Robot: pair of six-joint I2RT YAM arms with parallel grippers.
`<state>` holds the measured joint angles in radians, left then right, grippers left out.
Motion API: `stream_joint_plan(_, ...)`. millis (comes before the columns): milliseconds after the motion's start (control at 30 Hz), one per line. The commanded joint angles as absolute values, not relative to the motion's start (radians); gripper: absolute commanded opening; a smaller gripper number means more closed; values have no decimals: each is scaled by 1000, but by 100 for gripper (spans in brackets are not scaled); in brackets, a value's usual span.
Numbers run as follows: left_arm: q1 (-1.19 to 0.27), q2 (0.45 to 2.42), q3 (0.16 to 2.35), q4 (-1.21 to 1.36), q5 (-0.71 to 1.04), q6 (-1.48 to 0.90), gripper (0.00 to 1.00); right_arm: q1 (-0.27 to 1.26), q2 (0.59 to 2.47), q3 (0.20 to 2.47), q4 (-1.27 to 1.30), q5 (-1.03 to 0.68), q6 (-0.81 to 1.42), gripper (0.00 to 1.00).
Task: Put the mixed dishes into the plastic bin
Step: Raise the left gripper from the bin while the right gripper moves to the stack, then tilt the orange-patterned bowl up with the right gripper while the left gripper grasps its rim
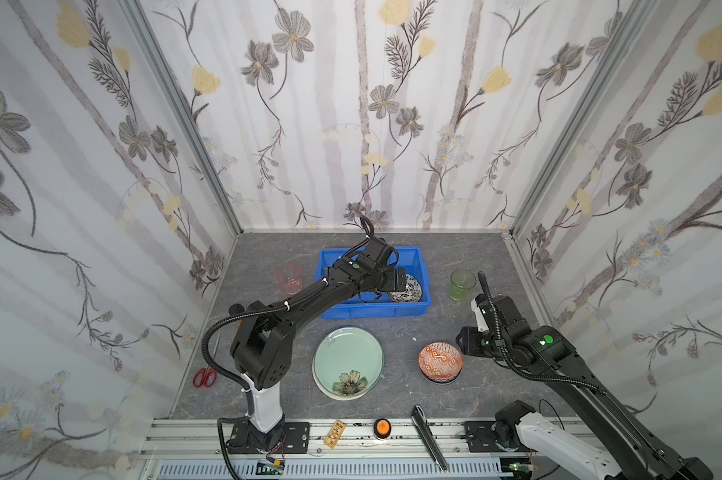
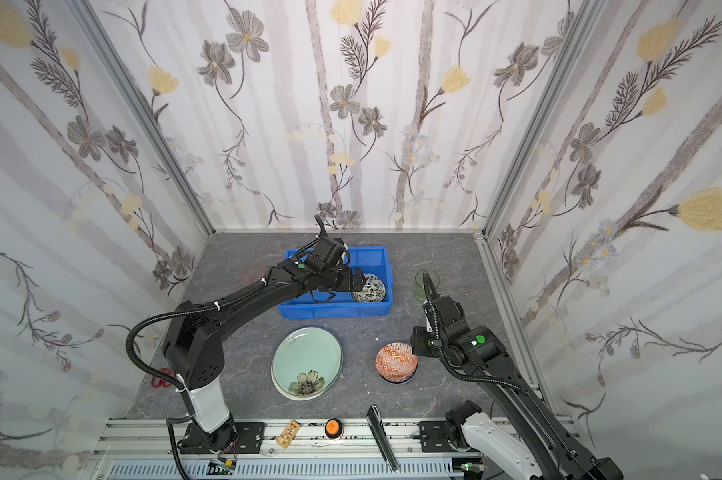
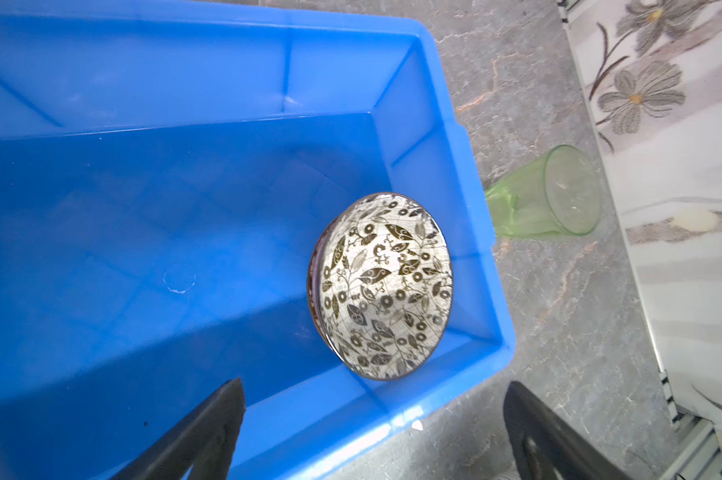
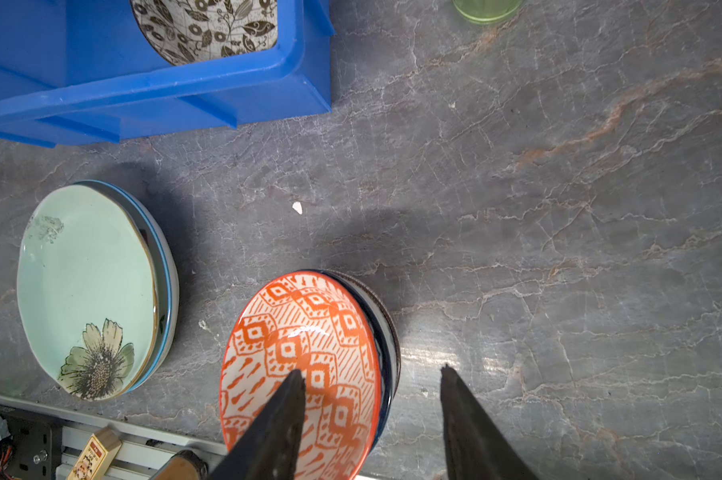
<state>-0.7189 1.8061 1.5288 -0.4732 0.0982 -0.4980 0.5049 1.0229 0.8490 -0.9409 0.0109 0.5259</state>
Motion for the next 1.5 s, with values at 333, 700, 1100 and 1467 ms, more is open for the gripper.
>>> stream_joint_plan(333, -810, 1587, 1355, -448, 31, -565, 100, 627, 1008, 827, -1033, 39, 743, 48)
stream_joint_plan(700, -815, 1497, 1229, -420, 44, -569, 100, 667, 1035, 778, -984, 32, 810, 38)
stream_joint_plan(1100, -815, 1510, 1211, -397, 66, -572, 100, 670, 1094, 776, -973, 62, 806, 26)
stream_joint_plan(1467, -815, 1535, 1215, -390, 83, -574, 100, 669, 1118, 773, -950, 67, 797, 20)
